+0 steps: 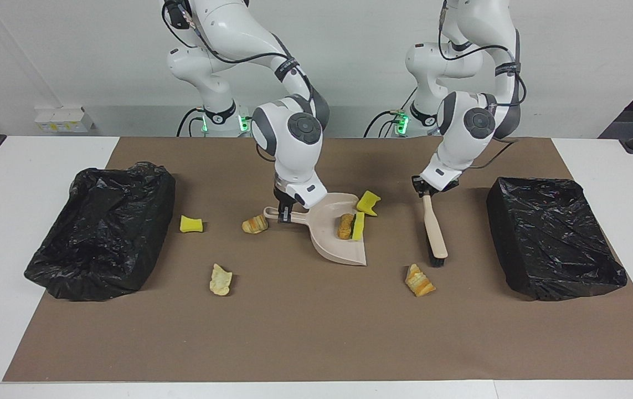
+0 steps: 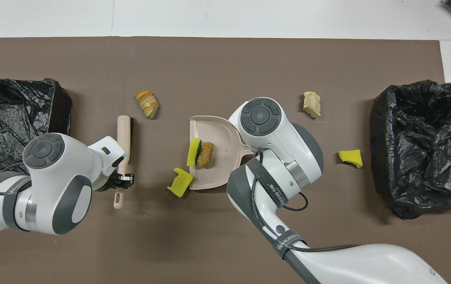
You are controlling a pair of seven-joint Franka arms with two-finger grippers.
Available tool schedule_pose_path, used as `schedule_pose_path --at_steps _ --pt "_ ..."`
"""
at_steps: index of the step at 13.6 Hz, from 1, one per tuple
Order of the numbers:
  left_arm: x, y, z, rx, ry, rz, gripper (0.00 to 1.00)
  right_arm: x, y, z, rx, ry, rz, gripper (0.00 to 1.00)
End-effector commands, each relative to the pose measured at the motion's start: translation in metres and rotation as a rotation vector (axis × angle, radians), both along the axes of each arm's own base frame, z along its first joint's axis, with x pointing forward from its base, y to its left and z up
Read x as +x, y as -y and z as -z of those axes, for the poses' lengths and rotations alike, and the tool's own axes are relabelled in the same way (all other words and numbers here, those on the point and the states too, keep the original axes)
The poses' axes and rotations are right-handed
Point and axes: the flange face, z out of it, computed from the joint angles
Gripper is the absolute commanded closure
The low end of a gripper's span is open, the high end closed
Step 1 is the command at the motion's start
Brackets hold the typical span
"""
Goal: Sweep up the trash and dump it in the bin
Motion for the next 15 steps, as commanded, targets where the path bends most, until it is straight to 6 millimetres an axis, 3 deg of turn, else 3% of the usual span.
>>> schedule_pose_path --at_steps 1,11,13,15 --pt "-0.008 0.009 0.004 0.010 0.004 0.016 1.00 -0.005 0.007 -0.001 -0.016 -0.001 -0.040 1.00" --pt "-0.069 0.129 -0.007 -0.070 -0.045 0.190 1.00 -0.005 0.008 -0.001 -0.016 -0.001 -0.039 1.00" --pt "-0.058 0.137 -0.022 -0.068 -0.072 0.191 1.00 -0.005 0.008 -0.001 -0.017 -0.003 -0.040 1.00" --pt "-0.047 0.128 -0.040 -0.081 -0.046 0.164 1.00 -0.005 0.008 -0.001 -0.016 -0.003 -0.038 1.00"
